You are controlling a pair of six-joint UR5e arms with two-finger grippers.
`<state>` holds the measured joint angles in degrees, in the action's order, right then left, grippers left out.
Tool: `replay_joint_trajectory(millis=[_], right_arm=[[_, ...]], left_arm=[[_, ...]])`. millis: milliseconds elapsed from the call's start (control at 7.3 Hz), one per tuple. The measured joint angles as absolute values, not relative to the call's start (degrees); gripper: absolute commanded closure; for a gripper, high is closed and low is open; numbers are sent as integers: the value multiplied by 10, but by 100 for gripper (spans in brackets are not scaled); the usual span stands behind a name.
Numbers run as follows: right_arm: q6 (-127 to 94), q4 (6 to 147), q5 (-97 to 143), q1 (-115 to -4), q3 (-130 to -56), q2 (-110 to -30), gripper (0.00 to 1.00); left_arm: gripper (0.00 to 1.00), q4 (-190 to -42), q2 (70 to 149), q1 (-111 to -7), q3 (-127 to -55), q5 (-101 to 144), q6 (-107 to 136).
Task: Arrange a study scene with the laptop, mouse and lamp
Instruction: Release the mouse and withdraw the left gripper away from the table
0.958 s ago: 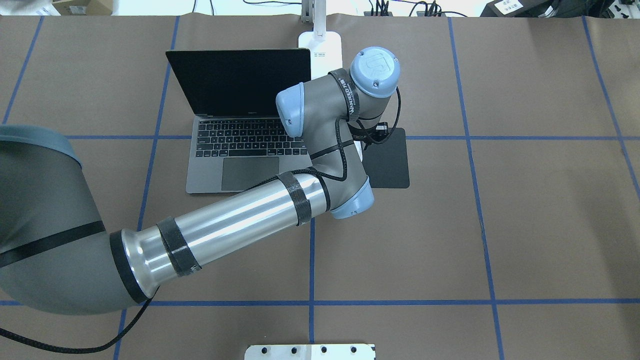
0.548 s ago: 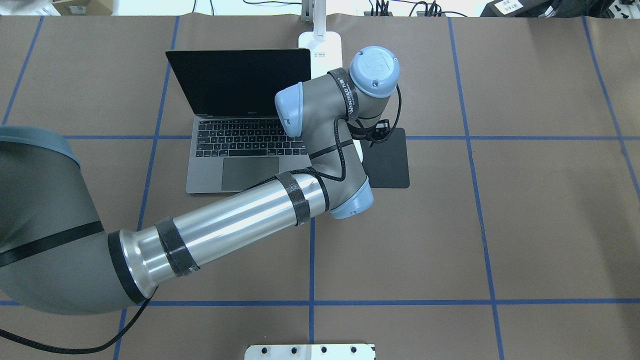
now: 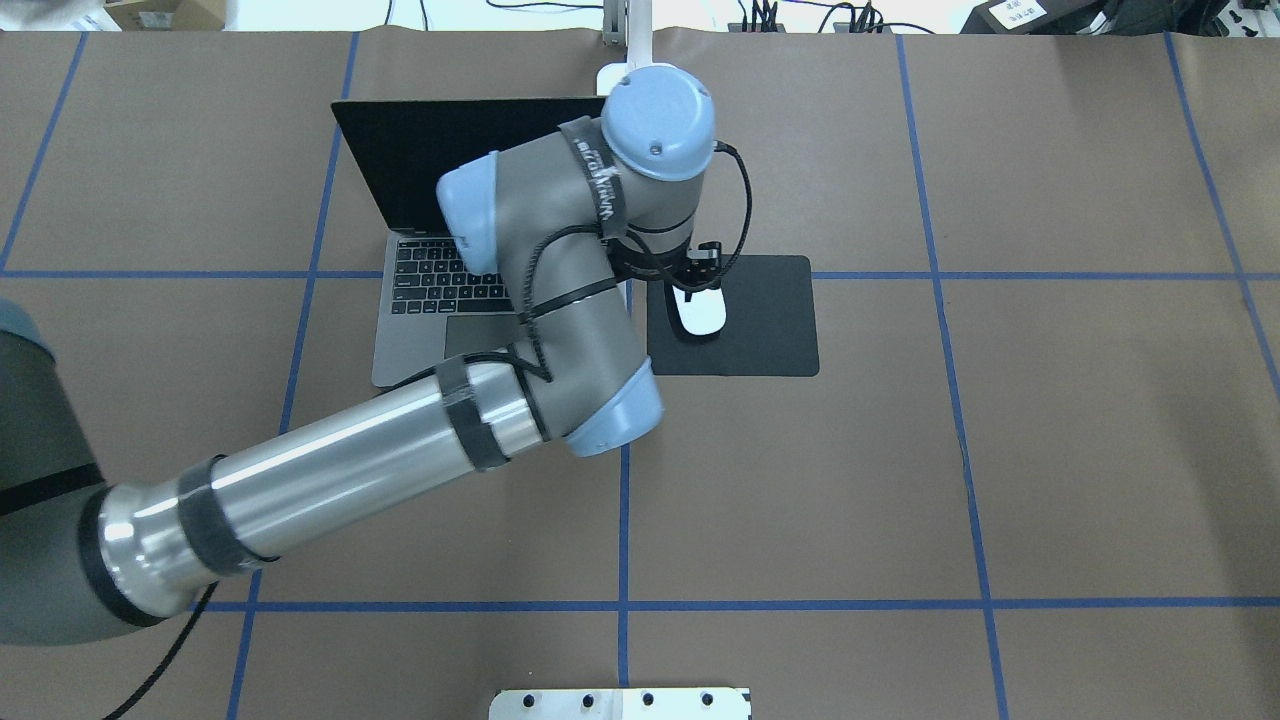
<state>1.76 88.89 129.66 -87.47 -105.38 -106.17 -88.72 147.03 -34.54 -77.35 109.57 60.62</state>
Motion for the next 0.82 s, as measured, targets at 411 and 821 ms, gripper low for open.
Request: replay_joint_trajectory(millis=[411, 821], right_arm=[[16, 887, 1299, -886, -1054, -1063, 0], [15, 886, 1299, -887, -1054, -1063, 0]], left_arm=[[1, -839, 1216, -452, -1046, 1164, 421], [1, -834, 1015, -653, -1111, 1267, 121]])
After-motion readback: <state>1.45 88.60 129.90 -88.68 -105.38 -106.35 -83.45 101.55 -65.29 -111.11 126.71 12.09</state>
